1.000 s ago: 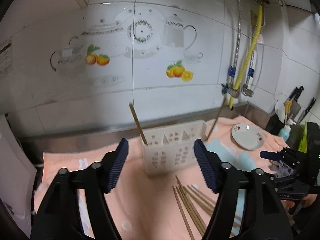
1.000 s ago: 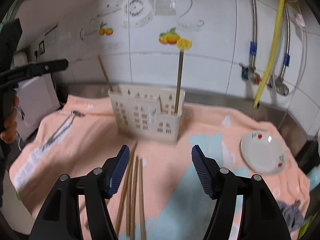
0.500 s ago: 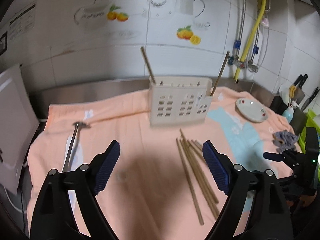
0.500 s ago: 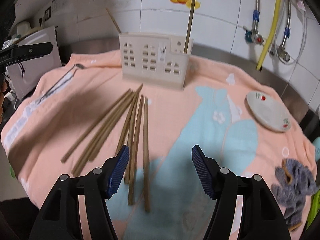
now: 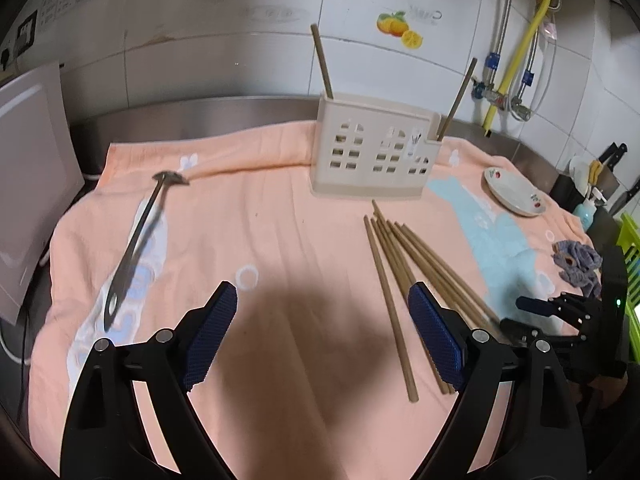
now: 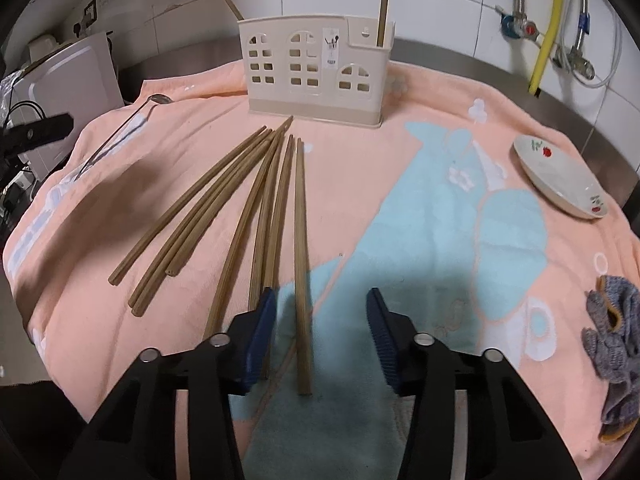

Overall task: Organize utensils
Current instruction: 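Grasp a chopstick with the right gripper while the left gripper grasps another, then lift both chopsticks upright and carry them above the white holder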

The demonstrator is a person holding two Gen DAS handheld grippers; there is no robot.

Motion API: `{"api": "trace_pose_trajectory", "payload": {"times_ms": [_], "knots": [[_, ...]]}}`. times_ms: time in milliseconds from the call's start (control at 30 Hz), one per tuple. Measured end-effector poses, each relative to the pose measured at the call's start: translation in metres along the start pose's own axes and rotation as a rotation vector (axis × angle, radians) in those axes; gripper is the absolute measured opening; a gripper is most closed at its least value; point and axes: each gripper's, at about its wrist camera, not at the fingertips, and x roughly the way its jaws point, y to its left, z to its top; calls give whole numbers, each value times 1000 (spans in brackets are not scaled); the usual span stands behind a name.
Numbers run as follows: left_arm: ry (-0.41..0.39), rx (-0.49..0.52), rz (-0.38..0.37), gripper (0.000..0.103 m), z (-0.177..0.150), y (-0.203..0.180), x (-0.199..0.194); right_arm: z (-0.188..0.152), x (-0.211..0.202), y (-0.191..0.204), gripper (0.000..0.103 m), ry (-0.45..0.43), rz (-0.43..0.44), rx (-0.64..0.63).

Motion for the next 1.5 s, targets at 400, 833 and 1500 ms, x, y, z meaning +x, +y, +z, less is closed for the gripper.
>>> {"api": "trace_pose_trajectory", "payload": {"times_ms": [400, 833, 1500], "knots": [[64, 36, -29, 85, -25, -17, 11, -3, 15, 6, 21, 17, 7, -36], [162, 95, -116, 56, -44, -54, 48, -7, 12, 1, 8, -6, -16, -32], [240, 70, -121, 18, -49, -63, 95, -8, -5, -2, 8, -51, -6, -6]]}}
